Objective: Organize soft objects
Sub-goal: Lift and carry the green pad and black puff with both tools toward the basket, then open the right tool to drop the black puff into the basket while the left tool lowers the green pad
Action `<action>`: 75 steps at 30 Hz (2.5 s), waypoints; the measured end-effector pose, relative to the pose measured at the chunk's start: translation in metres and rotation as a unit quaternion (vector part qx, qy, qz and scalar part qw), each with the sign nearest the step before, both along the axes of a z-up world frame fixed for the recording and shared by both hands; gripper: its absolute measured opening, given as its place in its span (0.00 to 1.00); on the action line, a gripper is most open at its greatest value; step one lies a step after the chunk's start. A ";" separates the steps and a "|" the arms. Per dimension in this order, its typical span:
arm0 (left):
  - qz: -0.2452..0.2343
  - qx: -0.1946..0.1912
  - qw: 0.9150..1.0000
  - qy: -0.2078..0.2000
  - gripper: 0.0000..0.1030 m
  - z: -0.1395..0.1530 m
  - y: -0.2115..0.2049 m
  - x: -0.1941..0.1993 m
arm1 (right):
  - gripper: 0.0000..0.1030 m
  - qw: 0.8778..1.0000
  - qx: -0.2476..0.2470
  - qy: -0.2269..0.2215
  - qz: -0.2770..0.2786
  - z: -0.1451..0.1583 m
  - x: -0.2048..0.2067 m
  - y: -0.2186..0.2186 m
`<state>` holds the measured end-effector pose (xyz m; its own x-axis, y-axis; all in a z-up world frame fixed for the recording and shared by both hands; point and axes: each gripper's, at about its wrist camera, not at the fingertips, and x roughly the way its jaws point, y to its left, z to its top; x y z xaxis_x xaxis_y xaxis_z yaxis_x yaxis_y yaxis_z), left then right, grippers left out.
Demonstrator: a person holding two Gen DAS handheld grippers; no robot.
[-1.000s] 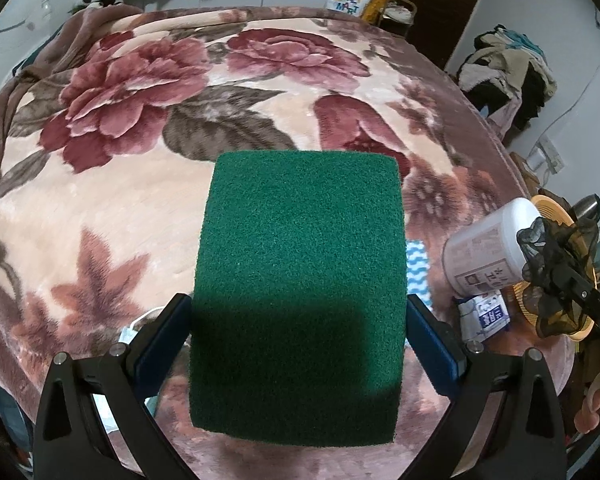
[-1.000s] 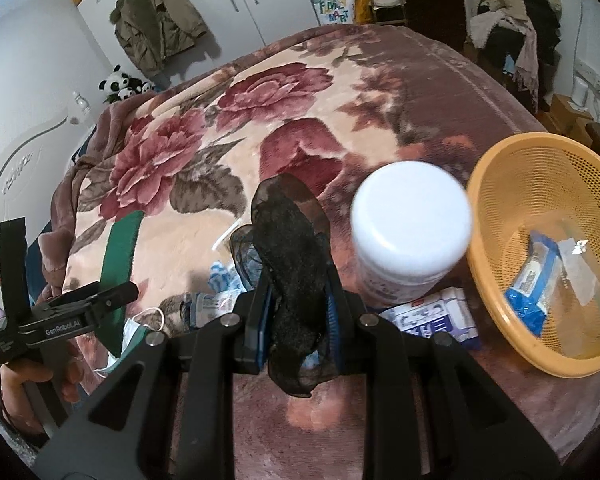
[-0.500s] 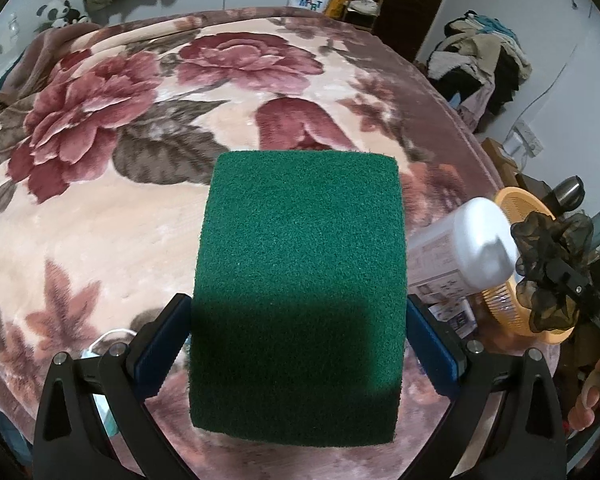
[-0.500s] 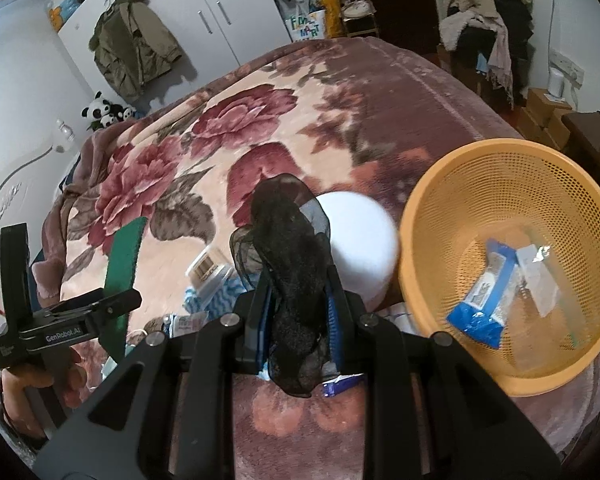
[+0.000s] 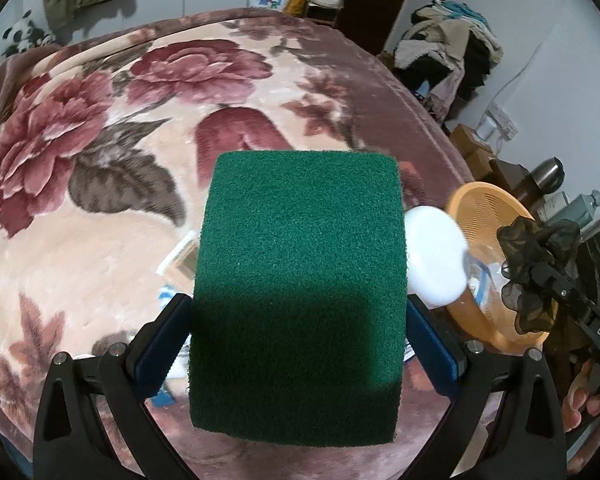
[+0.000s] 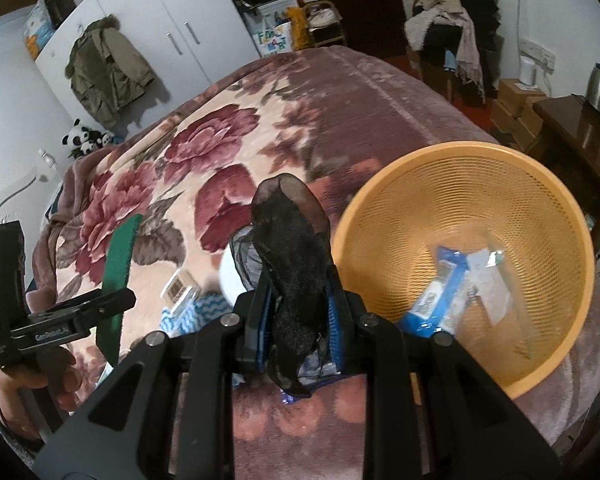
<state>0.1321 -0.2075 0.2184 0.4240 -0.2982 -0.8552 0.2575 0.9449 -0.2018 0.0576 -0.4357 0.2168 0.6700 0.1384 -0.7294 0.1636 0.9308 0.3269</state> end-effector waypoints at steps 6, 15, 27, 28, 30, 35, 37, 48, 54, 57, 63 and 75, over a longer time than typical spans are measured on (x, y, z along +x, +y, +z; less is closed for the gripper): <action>-0.029 0.004 1.000 0.000 0.99 0.004 -0.040 0.003 | 0.23 1.000 -0.002 0.003 -0.023 -0.001 -0.005 -0.027; -0.078 0.003 0.997 -0.002 0.99 0.011 -0.103 0.007 | 0.24 0.998 -0.001 0.009 -0.060 -0.004 -0.011 -0.070; -0.154 -0.014 0.988 0.002 0.99 0.011 -0.206 0.004 | 0.25 0.993 0.020 0.019 -0.114 -0.018 -0.021 -0.130; -0.162 -0.016 0.987 0.004 0.99 0.009 -0.216 0.003 | 0.25 0.992 0.027 0.019 -0.118 -0.020 -0.021 -0.135; -0.178 -0.021 0.984 0.010 0.99 0.004 -0.231 0.001 | 0.26 0.991 0.043 0.012 -0.124 -0.021 -0.021 -0.143; -0.207 -0.014 0.978 0.037 0.99 -0.014 -0.257 -0.003 | 0.85 0.986 0.067 -0.005 -0.150 -0.021 -0.028 -0.158; -0.207 -0.010 0.978 0.029 0.99 -0.016 -0.256 -0.006 | 0.88 0.986 0.066 -0.009 -0.152 -0.020 -0.030 -0.160; -0.214 -0.048 0.976 0.016 0.99 -0.002 -0.246 -0.012 | 0.89 0.988 0.062 -0.003 -0.142 -0.019 -0.029 -0.151; -0.216 -0.067 0.974 0.018 0.99 0.001 -0.256 -0.018 | 0.90 0.986 0.065 -0.008 -0.154 -0.017 -0.038 -0.155; -0.216 -0.068 0.974 0.005 0.99 0.004 -0.257 -0.022 | 0.90 0.986 0.056 -0.009 -0.155 -0.017 -0.042 -0.158; -0.204 -0.090 0.975 0.007 1.00 0.009 -0.257 -0.022 | 0.90 0.986 0.059 -0.010 -0.155 -0.019 -0.044 -0.161; -0.150 -0.110 0.980 0.074 1.00 -0.006 -0.259 0.006 | 0.90 0.992 0.059 -0.034 -0.109 -0.018 -0.054 -0.127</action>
<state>0.1382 -0.4665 0.2125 0.1653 -0.5740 -0.8020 0.4698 0.7608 -0.4477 0.0033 -0.5629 0.1992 0.7400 0.0669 -0.6693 0.3308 0.8302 0.4487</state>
